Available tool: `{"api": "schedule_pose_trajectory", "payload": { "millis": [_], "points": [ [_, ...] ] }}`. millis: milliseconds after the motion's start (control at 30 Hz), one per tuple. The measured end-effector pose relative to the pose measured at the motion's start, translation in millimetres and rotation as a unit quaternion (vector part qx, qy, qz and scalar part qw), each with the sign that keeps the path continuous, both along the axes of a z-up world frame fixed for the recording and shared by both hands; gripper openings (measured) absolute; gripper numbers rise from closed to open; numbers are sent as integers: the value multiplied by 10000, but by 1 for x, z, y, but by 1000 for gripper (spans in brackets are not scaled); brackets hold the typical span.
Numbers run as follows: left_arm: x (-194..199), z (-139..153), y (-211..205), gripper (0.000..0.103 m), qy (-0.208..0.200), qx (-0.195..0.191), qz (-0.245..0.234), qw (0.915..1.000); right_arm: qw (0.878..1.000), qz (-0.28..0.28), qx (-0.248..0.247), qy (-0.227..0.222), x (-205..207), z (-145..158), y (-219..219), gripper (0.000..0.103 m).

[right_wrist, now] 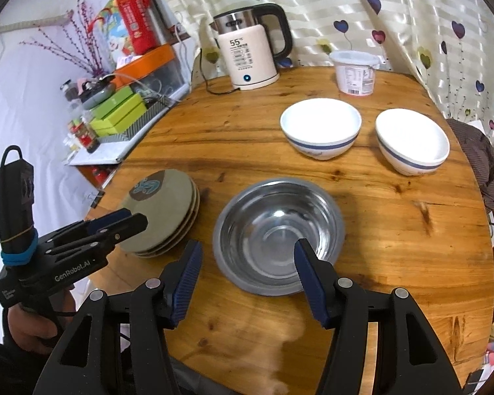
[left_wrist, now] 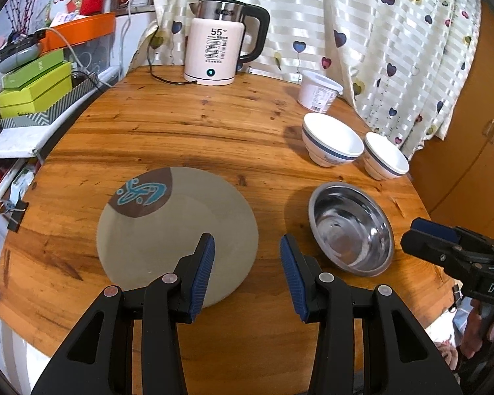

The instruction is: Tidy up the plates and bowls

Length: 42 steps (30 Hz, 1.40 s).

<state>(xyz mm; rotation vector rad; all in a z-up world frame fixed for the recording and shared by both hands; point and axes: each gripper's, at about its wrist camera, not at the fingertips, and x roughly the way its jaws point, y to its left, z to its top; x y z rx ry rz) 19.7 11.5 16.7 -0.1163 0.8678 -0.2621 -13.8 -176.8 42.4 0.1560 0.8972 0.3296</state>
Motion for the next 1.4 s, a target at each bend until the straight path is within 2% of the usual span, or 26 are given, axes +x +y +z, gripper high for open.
{"api": "schedule_pose_trajectory", "payload": {
  "millis": [567, 1000, 1233, 1400],
  "points": [
    [31, 0, -27, 43, 117, 65, -384, 9992, 9995, -250, 103, 188, 22, -6, -18, 58],
    [57, 4, -46, 43, 187, 101, -652, 9976, 9973, -644, 141, 315, 45, -12, -39, 58],
    [76, 7, -56, 43, 298, -11, -810, 9963, 9961, -786, 212, 330, 61, -9, -45, 58],
    [94, 8, -63, 43, 385, -141, -810, 9959, 9955, -852, 250, 336, 74, -10, -47, 53]
  ]
}}
